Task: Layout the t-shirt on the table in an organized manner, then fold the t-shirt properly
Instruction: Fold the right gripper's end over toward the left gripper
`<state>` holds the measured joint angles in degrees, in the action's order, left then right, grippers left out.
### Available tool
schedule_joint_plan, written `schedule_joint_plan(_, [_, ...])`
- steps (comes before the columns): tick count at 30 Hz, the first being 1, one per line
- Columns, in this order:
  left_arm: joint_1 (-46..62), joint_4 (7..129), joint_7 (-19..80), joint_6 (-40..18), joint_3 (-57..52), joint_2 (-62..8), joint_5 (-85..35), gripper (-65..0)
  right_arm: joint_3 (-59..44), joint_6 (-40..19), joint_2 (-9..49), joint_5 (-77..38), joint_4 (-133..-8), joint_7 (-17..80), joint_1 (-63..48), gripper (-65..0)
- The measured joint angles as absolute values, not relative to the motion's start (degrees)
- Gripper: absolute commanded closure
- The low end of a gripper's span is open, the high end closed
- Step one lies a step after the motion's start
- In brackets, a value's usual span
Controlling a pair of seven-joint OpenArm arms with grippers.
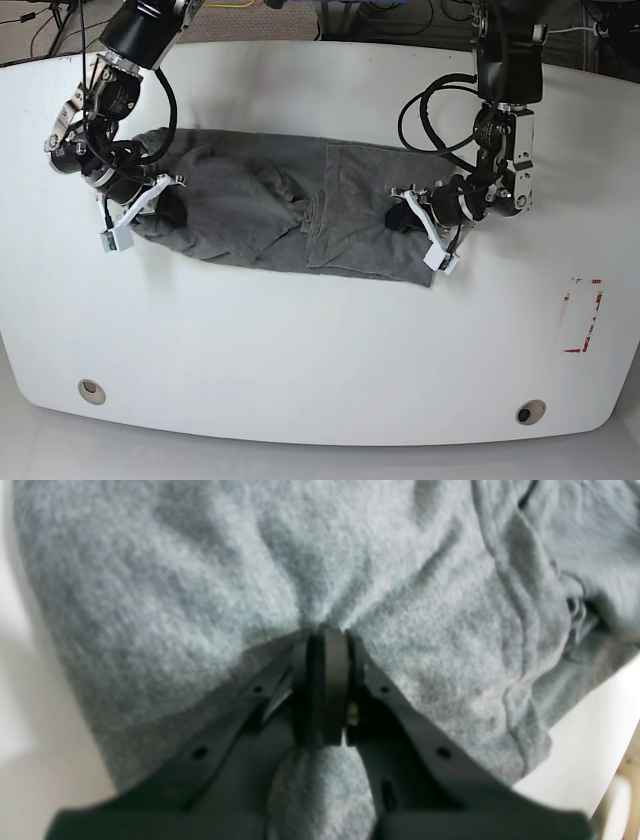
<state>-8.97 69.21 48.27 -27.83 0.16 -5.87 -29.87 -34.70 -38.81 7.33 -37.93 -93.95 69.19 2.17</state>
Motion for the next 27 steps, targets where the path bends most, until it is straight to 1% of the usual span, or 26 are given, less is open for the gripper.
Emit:
schedule_joint_plan(2, [-8.75,69.21,48.05,-26.81,0.05,-5.34,-30.26,-2.4,-32.86,-37.5,7.55,-37.5,-96.77,69.06,1.65,-0.5])
schedule_joint_plan(9, [-8.75,69.32,48.07,-25.45,0.12,-3.29,-29.69,-2.4,-27.7,-37.45,7.22,-36.86,-101.58,69.78,0.6,-0.5])
schedule_joint_plan(14, [-8.91,69.32,47.66,-25.28,3.46,-2.55,-29.61,-2.4,-25.19,-37.52,7.11,-37.5,-103.7,69.47,1.54,-0.5])
schedule_joint_plan(20, [-8.69,69.3,48.01,-24.67,6.24,0.27,-29.34,-2.4,-22.63,-37.54,4.51,-36.4,-103.77,69.78,3.88,-0.6])
schedule_joint_plan(27, [-8.47,69.25,48.4,-20.21,6.7,2.52,-29.58,-2.4,-19.09,-37.52,1.34,-37.15,-103.81,69.56,5.3,-0.6])
